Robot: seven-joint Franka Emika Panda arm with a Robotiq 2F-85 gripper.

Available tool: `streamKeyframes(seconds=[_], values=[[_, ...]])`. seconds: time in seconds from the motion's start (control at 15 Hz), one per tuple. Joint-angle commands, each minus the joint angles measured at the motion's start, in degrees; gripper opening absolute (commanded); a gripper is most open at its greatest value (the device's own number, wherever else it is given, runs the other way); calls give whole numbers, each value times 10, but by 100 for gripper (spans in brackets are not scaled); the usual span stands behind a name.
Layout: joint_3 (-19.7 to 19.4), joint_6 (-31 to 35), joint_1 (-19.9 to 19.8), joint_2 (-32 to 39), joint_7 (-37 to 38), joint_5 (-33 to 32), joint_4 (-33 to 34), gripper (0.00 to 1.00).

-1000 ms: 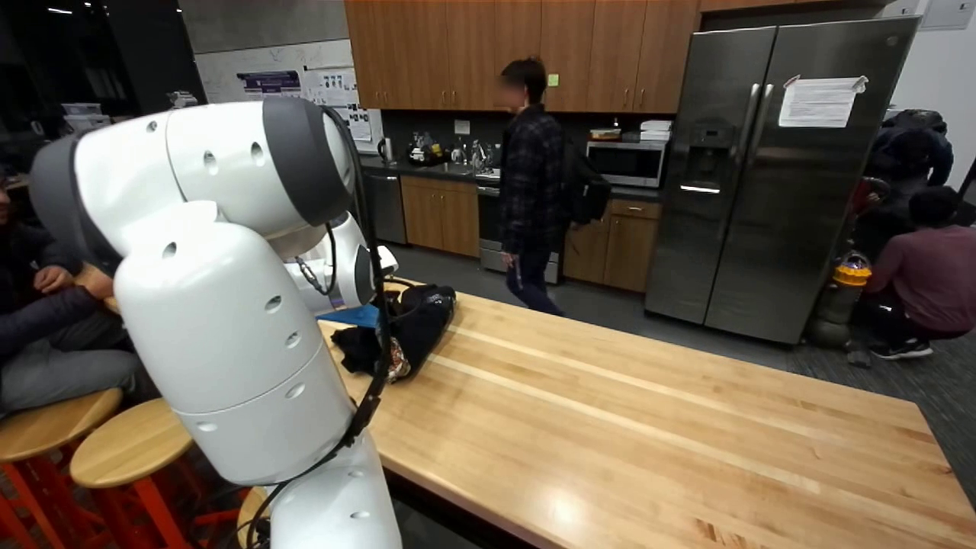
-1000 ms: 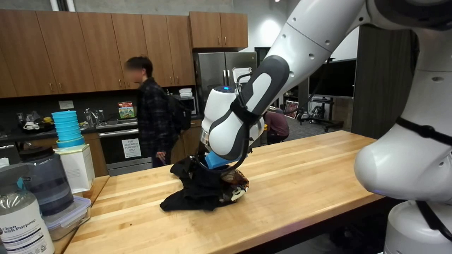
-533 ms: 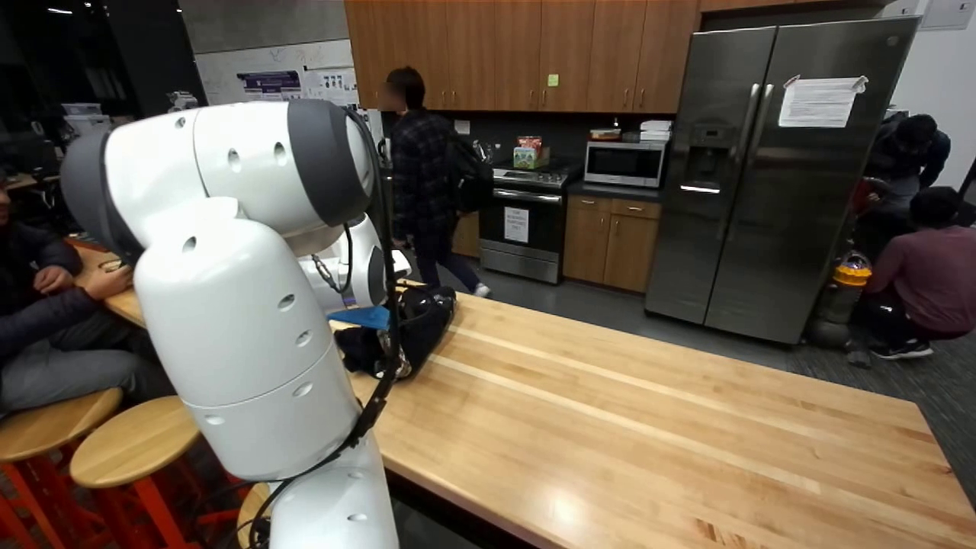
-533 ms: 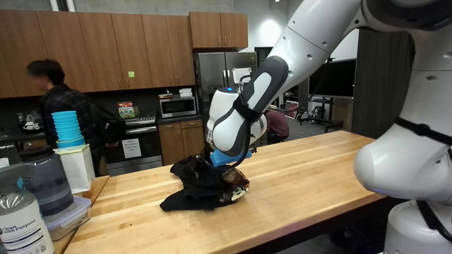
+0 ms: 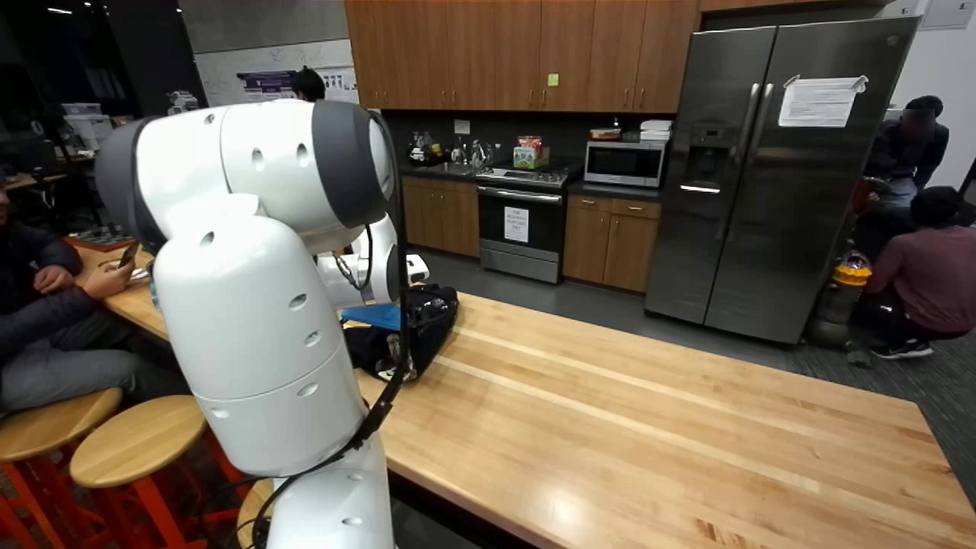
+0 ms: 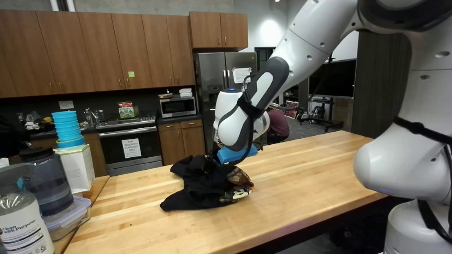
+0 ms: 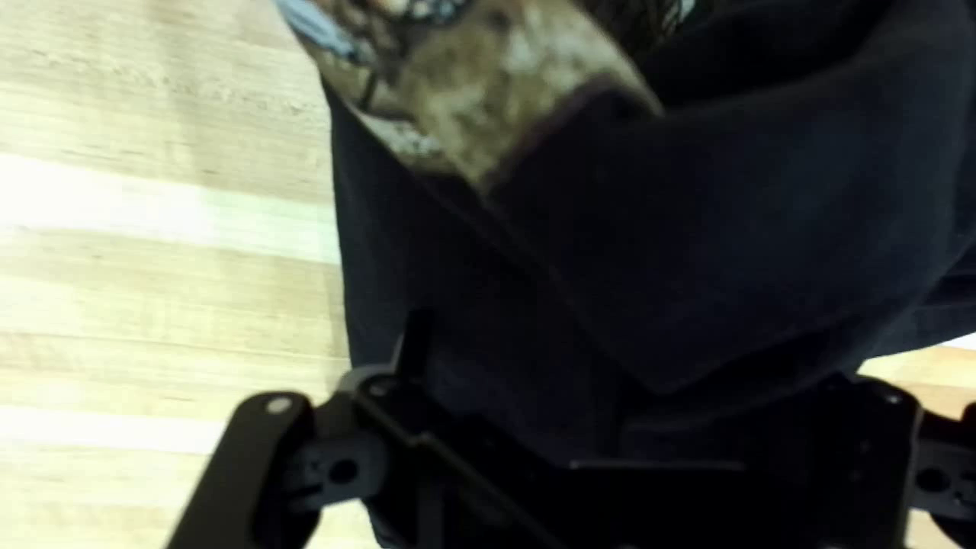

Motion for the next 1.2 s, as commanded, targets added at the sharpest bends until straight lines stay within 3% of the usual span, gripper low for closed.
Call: streamKeyframes(seconds=[0.0,0.53,0.6,0.67,0.73,0.87,0.93,1.0,1.13], values=[[6,-31,-24,35,18,-30,13,100],[-7,-32,0,82,3,-91,19,100],[-106,-15,106,53,-57,-28,14,100],[-127,-4,130,60,-72,-27,14,100],[-70,10,72,94,-46,-90,18,100],[-93,18,100,105,-54,-112,21,100],[-193,17,206,83,-102,-51,21,100],[-125,1,131,121,-52,-121,30,100],[-162,-27,164,135,-38,-144,41,100]])
